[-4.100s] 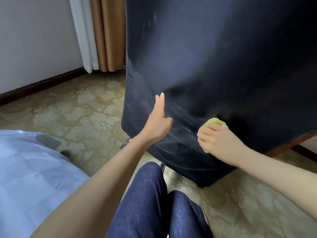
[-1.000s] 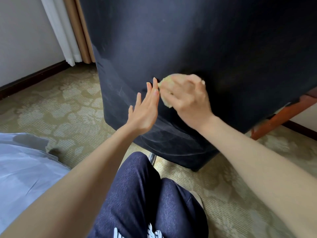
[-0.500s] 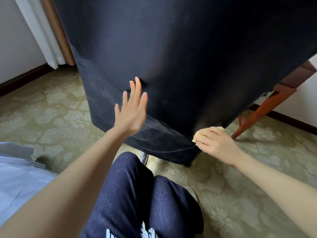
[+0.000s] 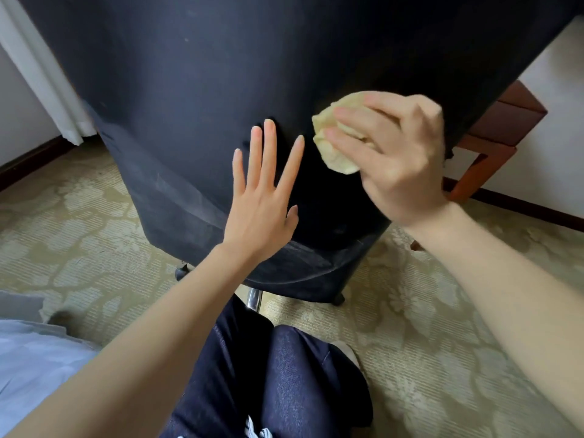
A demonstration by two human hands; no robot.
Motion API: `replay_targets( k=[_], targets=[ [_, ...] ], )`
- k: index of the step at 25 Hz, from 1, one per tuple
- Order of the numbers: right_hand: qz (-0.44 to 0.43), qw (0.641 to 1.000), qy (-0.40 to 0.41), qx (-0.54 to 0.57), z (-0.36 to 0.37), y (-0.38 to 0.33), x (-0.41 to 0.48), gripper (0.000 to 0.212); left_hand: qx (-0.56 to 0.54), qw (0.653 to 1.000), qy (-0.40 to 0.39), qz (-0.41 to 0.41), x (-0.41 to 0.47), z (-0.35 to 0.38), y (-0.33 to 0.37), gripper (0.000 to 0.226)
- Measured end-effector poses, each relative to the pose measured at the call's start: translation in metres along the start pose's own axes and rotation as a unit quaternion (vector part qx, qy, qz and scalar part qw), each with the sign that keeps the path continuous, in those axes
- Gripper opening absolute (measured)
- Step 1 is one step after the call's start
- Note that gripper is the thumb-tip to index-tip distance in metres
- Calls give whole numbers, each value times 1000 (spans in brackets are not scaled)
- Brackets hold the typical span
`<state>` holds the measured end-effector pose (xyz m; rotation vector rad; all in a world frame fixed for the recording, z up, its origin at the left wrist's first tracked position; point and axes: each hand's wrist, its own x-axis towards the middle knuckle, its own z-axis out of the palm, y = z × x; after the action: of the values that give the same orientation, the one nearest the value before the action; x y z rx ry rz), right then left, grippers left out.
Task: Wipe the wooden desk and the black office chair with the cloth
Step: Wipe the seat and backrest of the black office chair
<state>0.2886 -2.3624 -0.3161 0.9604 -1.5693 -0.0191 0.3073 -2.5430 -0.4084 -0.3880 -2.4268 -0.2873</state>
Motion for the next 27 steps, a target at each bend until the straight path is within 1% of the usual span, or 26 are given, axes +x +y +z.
replay_targets(
  k=[1, 4, 7, 9, 11, 13, 14, 16, 17, 19, 20, 22, 24, 27],
  targets=[
    [7, 1000, -4, 7, 7, -8, -2, 11, 3, 1000, -13, 21, 2, 0, -3, 103],
    [8, 999, -43, 25, 18, -26, -38, 10, 20, 999, -38, 32, 4, 1, -12, 101],
    [-17, 992, -116, 39, 17, -39, -91, 13, 29, 998, -35, 41, 5, 3, -16, 100],
    [-32, 980, -182, 75, 10, -43, -127, 10, 34, 998, -37, 43, 6, 3, -17, 100],
    [-55, 958, -255, 119, -6, -38, -157, 9, 38, 997, -47, 39, 6, 3, -17, 101],
    [-82, 935, -322, 122, -25, -23, -174, 11, 35, 997, -50, 35, 6, 3, -16, 102],
    [-87, 930, -337, 118, -33, -14, -176, 12, 32, 998, -49, 34, 6, 3, -15, 104],
    [-81, 937, -323, 108, -42, 1, -168, 18, 24, 998, -45, 31, 7, 3, -12, 105],
    [-77, 946, -298, 102, -43, 5, -158, 21, 20, 998, -43, 32, 7, 3, -12, 104],
    [-67, 965, -238, 90, -43, 12, -134, 16, 14, 999, -34, 37, 7, 3, -11, 102],
    [-55, 973, -207, 83, -41, 13, -122, 14, 13, 999, -30, 40, 7, 2, -12, 101],
    [-21, 987, -151, 56, -35, 11, -98, 16, 16, 999, -28, 43, 7, 2, -12, 100],
    [7, 994, -104, 33, -21, 4, -75, 19, 14, 998, -33, 43, 6, 0, -13, 104],
    [13, 997, -63, 31, 5, -17, -53, 16, 3, 998, -44, 45, 6, -2, -15, 110]
  ],
)
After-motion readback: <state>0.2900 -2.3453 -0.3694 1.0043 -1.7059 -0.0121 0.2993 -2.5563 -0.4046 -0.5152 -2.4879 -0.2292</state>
